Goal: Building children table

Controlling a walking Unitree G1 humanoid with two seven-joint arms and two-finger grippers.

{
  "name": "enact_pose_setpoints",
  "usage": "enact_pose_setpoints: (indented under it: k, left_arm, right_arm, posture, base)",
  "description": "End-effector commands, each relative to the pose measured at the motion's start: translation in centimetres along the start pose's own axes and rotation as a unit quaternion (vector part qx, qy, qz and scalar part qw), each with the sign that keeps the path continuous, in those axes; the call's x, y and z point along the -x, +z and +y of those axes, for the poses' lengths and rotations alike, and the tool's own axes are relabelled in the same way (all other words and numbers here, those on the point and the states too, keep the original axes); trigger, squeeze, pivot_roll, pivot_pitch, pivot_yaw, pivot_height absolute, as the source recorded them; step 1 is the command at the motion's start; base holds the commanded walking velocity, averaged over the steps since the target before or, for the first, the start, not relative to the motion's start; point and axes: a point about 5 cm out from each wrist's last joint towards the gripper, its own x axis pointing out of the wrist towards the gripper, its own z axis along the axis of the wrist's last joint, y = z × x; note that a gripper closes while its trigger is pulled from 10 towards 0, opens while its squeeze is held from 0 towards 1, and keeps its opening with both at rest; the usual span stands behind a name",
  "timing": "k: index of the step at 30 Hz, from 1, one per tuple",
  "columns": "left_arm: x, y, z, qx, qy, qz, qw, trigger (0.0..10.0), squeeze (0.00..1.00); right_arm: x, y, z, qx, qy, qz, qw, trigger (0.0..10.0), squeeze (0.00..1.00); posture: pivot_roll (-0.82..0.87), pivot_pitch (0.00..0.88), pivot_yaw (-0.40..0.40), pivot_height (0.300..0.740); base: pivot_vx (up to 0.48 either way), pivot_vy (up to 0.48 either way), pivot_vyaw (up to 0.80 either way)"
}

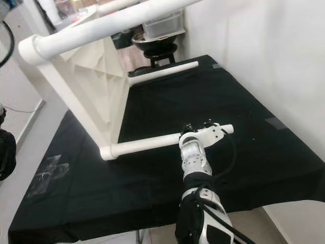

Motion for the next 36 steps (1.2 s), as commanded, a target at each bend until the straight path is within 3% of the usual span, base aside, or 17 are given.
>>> enact_pose_setpoints:
  k: [1, 14, 21, 27, 29, 30, 31, 32, 36]
  left_arm:
    - [0.8, -0.6, 0.3, 0.022, 0.003, 0.01, 1.0, 10.0, 0.0]
    - [2.1, -1.7, -0.6, 0.045, 0.004, 0.019, 0.999, 10.0, 0.0]
    - [2.4, -1.7, -0.8, 0.053, 0.002, 0.02, 0.998, 10.0, 0.0]
    - [2.5, -1.9, -1.1, 0.059, -0.002, 0.019, 0.998, 10.0, 0.0]
    - [2.6, -1.9, -1.4, 0.063, -0.006, 0.02, 0.998, 10.0, 0.0]
    - [2.6, -1.9, -1.4, 0.063, -0.006, 0.02, 0.998, 10.0, 0.0]
    - [2.6, -1.9, -1.4, 0.065, -0.008, 0.021, 0.998, 10.0, 0.0]
    - [2.7, -1.9, -1.3, 0.064, -0.009, 0.022, 0.998, 10.0, 0.0]
    - [2.7, -1.9, -1.3, 0.064, -0.009, 0.022, 0.998, 10.0, 0.0]
  right_arm:
    - [0.0, -1.4, -2.8, 0.069, -0.071, 0.002, 0.995, 10.0, 1.0]
    - [0.0, 0.2, -3.2, 0.058, -0.044, -0.033, 0.997, 10.0, 1.0]
    - [1.5, 0.7, -4.2, 0.018, -0.005, -0.043, 0.999, 10.0, 1.0]
    - [4.5, 1.4, -5.1, -0.052, 0.033, -0.052, 0.997, 10.0, 1.0]
    - [7.6, 1.5, -6.3, -0.092, 0.071, -0.033, 0.993, 10.0, 0.95]
    - [7.6, 1.5, -6.3, -0.092, 0.071, -0.033, 0.993, 10.0, 0.95]
    - [8.9, 1.4, -7.3, -0.092, 0.067, -0.02, 0.993, 10.0, 0.6]
    - [10.0, 1.3, -8.3, -0.086, 0.059, -0.011, 0.994, 10.0, 0.1]
    - [11.1, 1.3, -9.3, -0.083, 0.048, -0.006, 0.995, 10.0, 0.0]
  posture:
    - [0.03, 0.0, 0.143, 0.74]
    - [0.0, 0.0, 0.101, 0.74]
    - [-0.01, 0.0, 0.095, 0.74]
    - [-0.02, 0.005, 0.098, 0.74]
    - [-0.02, 0.012, 0.101, 0.74]
    - [-0.02, 0.012, 0.101, 0.74]
    - [-0.02, 0.017, 0.102, 0.74]
    - [-0.02, 0.016, 0.103, 0.74]
    - [-0.02, 0.017, 0.103, 0.74]
  base:
    - [0.0, 0.0, 0.0]
    - [0.0, 0.0, 0.0]
    - [0.0, 0.0, 0.0]
    - [0.0, 0.0, 0.0]
    - [0.0, 0.0, 0.0]
    - [0.0, 0.0, 0.0]
    - [0.0, 0.0, 0.0]
    - [0.0, 0.0, 0.0]
    - [0.0, 0.0, 0.0]
